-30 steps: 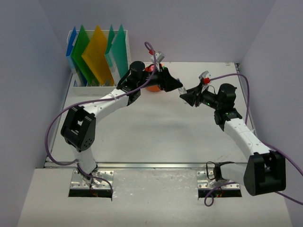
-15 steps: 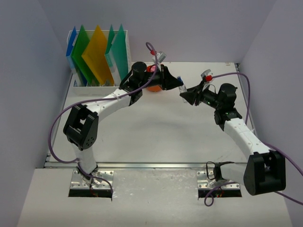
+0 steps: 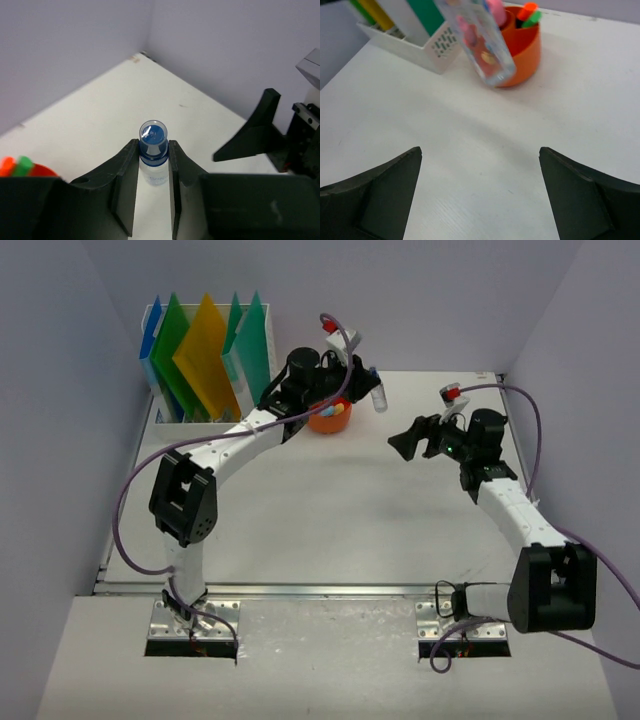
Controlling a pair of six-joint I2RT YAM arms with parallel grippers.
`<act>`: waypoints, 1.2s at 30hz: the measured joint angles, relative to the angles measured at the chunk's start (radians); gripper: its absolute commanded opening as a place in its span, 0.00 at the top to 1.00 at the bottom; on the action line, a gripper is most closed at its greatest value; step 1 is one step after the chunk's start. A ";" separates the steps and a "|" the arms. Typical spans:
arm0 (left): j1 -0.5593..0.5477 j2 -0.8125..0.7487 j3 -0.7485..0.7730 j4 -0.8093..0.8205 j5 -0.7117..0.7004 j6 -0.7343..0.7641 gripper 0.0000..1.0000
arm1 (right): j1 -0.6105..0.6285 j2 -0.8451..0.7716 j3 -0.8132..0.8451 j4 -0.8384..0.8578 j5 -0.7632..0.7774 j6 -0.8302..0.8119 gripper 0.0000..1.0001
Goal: Organize the desk
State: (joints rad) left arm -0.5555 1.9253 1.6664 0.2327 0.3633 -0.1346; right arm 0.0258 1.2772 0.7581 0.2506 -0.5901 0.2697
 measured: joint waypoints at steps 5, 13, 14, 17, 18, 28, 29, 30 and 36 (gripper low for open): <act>0.002 0.102 0.137 -0.004 -0.173 0.245 1.00 | -0.170 0.152 0.089 -0.134 0.011 0.090 0.01; 0.037 0.257 0.148 -0.029 -0.275 0.397 1.00 | -0.207 0.161 0.087 -0.195 -0.005 0.110 0.01; 0.043 0.274 0.148 -0.037 -0.280 0.405 1.00 | -0.207 0.161 0.087 -0.199 -0.010 0.111 0.01; 0.055 0.312 0.148 -0.047 -0.285 0.421 1.00 | -0.208 0.161 0.087 -0.204 -0.019 0.116 0.01; 0.058 0.320 0.148 -0.049 -0.285 0.423 1.00 | -0.208 0.161 0.087 -0.205 -0.022 0.118 0.01; 0.074 0.331 0.148 -0.051 -0.263 0.411 0.27 | -0.213 0.162 0.087 -0.209 -0.043 0.122 0.01; 0.078 0.330 0.148 -0.049 -0.258 0.410 0.23 | -0.213 0.162 0.088 -0.210 -0.044 0.118 0.01; 0.081 0.330 0.148 -0.049 -0.252 0.407 0.21 | -0.213 0.162 0.088 -0.213 -0.045 0.115 0.01; 0.086 0.310 0.225 -0.170 -0.214 0.357 0.00 | -0.213 0.161 0.167 -0.332 -0.044 0.039 0.01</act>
State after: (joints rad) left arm -0.4694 2.2355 1.8917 0.0622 0.1490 0.2224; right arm -0.1875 1.4384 0.9251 -0.0813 -0.6342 0.3088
